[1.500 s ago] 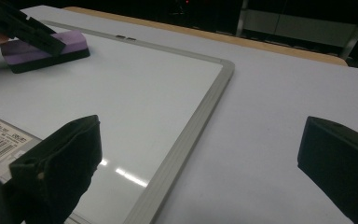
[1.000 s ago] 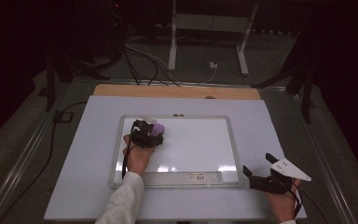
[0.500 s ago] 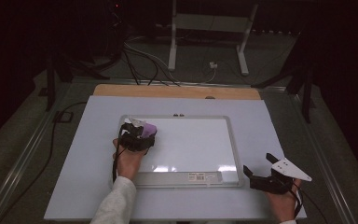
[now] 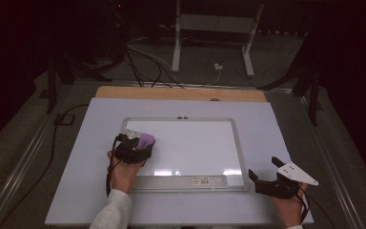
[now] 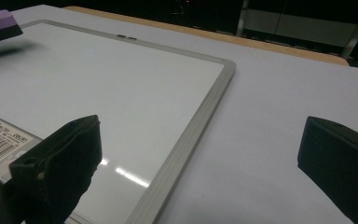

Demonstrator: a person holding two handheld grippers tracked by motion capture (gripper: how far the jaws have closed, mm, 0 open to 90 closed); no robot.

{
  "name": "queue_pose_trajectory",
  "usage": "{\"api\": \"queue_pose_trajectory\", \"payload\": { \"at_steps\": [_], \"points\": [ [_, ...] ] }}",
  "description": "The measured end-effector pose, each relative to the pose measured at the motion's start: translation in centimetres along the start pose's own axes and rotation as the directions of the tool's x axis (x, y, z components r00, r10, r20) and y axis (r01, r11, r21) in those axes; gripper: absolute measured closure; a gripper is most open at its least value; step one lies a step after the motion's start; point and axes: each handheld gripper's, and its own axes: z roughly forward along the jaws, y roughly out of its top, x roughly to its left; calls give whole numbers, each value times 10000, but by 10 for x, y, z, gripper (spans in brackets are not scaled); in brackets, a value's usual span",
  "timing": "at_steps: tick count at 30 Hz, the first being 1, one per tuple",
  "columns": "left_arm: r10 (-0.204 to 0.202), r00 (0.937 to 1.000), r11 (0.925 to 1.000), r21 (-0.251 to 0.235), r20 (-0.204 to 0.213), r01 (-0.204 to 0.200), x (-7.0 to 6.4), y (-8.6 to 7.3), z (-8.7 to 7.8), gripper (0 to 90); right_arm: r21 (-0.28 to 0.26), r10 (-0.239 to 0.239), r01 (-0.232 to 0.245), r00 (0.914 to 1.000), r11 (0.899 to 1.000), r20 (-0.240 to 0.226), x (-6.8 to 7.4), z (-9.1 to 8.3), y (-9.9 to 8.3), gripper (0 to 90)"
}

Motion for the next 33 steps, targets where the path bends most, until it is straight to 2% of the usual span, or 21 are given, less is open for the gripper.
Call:
{"api": "queue_pose_trajectory", "payload": {
  "at_steps": [13, 19, 22, 23, 24, 25, 26, 27, 28, 29, 30, 33],
  "points": [
    [-115, 9999, 9992, 381, 124, 110, 12, -29, -13, 418, 45, -17, 17, 10000, 10000, -10, 1, 1, 0, 0],
    [16, 9995, 9990, 455, 304, -30, 14, -34, -14, 415, 55, -48, 48, 10000, 10000, -31, 2, 1, 0, 0],
    [416, 9988, 9991, 38, 264, -417, 12, -35, -19, 349, 57, -44, 44, 10000, 10000, -26, 2, 1, 0, 0],
    [416, 9988, 9991, 38, 264, -417, 12, -35, -19, 326, 50, -30, 31, 10000, 10000, -18, 1, 1, 0, 0],
    [623, 9977, 9980, -149, 274, -619, 9, -34, -22, 309, 46, -8, 8, 10000, 10000, -15, 1, 1, 0, 0],
    [1129, 9931, 9927, -468, 329, -1113, 4, -34, -29, 303, 42, 0, 0, 10000, 10000, -7, 1, 1, 0, 0],
    [1325, 9903, 9899, -572, 412, -1300, 2, -34, -31, 303, 43, -2, 2, 10000, 10000, -8, 1, 1, 0, 0],
    [1325, 9903, 9899, -572, 412, -1300, 2, -34, -31, 305, 43, -2, 2, 10000, 10000, -8, 1, 1, 0, 0],
    [1620, 9850, 9857, -573, 592, -1587, -2, -35, -35, 316, 41, -18, 18, 10000, 10000, -19, 1, 1, 0, 0],
    [1620, 9850, 9857, -573, 592, -1587, -2, -35, -35, 327, 48, -26, 27, 10000, 10000, -25, 1, 1, 0, 0],
    [1731, 9826, 9846, -366, 676, -1709, -4, -37, -34, 337, 51, -28, 28, 10000, 10000, -30, 2, 1, 0, 0],
    [1736, 9823, 9848, -106, 706, -1733, -3, -39, -31, 338, 53, -34, 35, 10000, 10000, -27, 2, 1, 0, 0]
  ]
}}
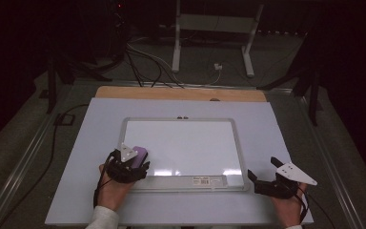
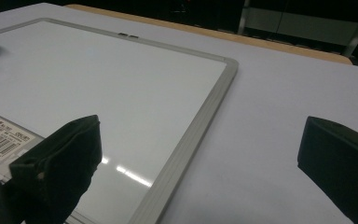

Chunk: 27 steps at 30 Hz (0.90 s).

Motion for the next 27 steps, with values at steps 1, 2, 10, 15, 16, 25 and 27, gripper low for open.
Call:
{"api": "queue_pose_trajectory", "payload": {
  "at_steps": [1, 2, 10, 15, 16, 25, 27],
  "points": [
    [-26, 9999, 10000, -35, -104, 26, 1, -1, 1, 338, 2, 3, -3, 10000, 10000, 1, 0, 0, 0, 0],
    [-106, 9999, 9999, -20, -98, 106, 2, -1, 1, 337, -5, 13, -13, 10000, 10000, 14, 0, 0, 0, 0],
    [-302, 9986, 9994, 135, -438, 309, 11, -2, 3, 278, 0, 5, -5, 10000, 10000, 5, 0, 0, 0, 0],
    [-807, 9946, 9965, 148, -649, 818, 21, -6, 0, 394, -10, 23, -23, 10000, 10000, 18, -1, 0, 0, 0],
    [-807, 9946, 9965, 148, -649, 818, 21, -6, 0, 447, -9, 17, -17, 10000, 10000, 16, -1, 0, 0, 0],
    [-1609, 9798, 9868, -353, -1186, 1578, 21, -12, -9, 619, -18, 37, -37, 10000, 10000, 30, 0, -1, 0, 0],
    [-1716, 9767, 9850, -406, -1287, 1677, 19, -14, -10, 622, -12, 37, -37, 10000, 10000, 29, 0, -1, 0, 0]
  ]
}}
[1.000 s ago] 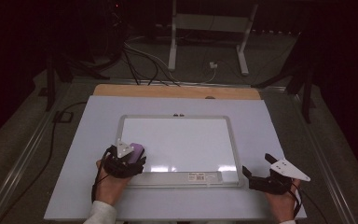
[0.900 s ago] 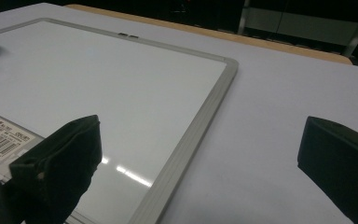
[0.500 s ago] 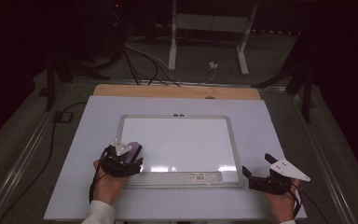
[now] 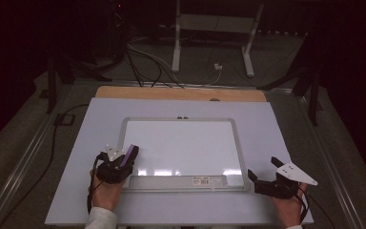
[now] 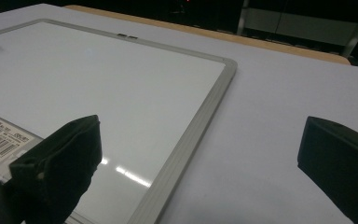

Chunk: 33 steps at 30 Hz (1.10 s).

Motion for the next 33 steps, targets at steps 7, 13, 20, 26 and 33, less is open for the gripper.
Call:
{"api": "queue_pose_trajectory", "payload": {
  "at_steps": [7, 13, 20, 26, 33],
  "points": [
    [-412, 9991, 9991, -48, -94, 411, 0, -4, -4, 631, 6, -12, 12, 10000, 10000, -7, 0, 0, 0, 0],
    [-799, 9966, 9967, -130, -196, 796, 1, -9, -7, 635, 4, -23, 23, 10000, 10000, -22, 0, 0, 0, 0],
    [-1149, 9927, 9931, -287, -360, 1139, 1, -12, -9, 641, -14, -51, 51, 10000, 10000, -16, 0, 0, 0, 0],
    [-1390, 9883, 9900, -345, -629, 1370, -2, -12, -9, 642, -14, -51, 51, 10000, 10000, -30, 1, 0, 0, 0],
    [-1706, 9804, 9850, -435, -987, 1670, -4, -13, -10, 644, -21, -3, 3, 10000, 10000, -27, 0, 0, 0, 0]
  ]
}}
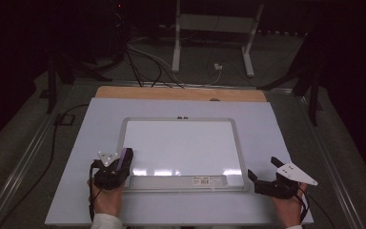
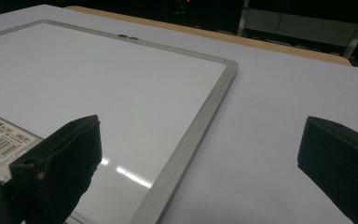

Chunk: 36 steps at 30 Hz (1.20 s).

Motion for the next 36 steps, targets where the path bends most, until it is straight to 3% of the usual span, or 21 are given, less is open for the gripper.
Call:
{"api": "queue_pose_trajectory", "payload": {
  "at_steps": [20, 36],
  "points": [
    [-285, 9989, 9996, -26, -364, 284, -3, -5, -6, 644, 17, 27, -27, 10000, 10000, -1, 0, 0, 0, 0],
    [-304, 9995, 9995, -28, -37, 304, 1, -6, -6, 619, 2, -14, 14, 10000, 10000, -2, 0, 0, 0, 0]
  ]
}}
